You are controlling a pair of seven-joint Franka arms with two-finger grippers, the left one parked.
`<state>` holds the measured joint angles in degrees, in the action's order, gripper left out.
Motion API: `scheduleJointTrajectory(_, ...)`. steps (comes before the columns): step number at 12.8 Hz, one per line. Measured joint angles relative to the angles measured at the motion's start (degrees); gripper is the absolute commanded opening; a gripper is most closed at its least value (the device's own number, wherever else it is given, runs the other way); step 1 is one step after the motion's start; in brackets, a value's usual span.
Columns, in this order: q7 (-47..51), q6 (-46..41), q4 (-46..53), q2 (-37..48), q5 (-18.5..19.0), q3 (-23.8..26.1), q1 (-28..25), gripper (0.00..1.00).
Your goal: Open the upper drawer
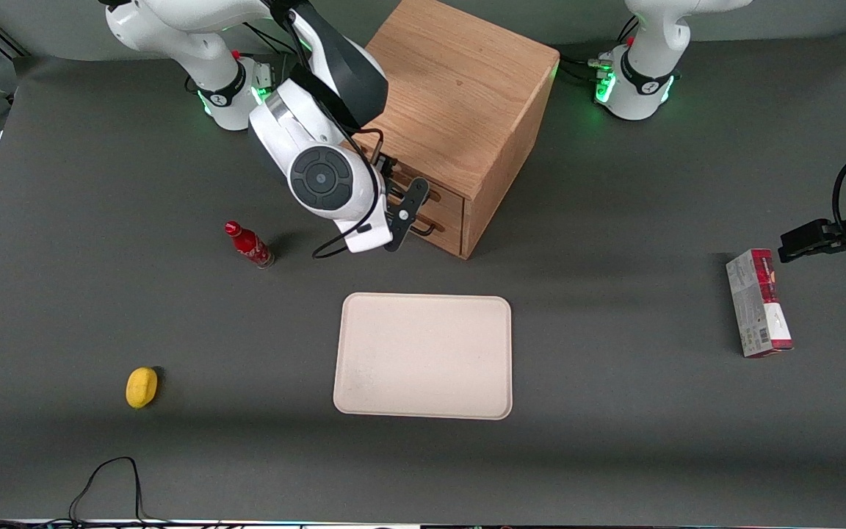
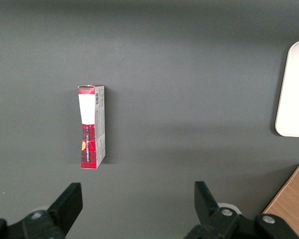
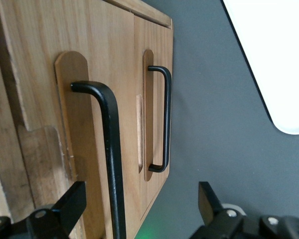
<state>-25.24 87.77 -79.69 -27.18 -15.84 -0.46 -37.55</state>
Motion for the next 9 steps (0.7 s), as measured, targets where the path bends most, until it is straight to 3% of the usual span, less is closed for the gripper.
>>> scheduleJointTrajectory(9, -0.17, 4.83, -5.67, 0.10, 0.00, 0.00, -0.15, 1.00)
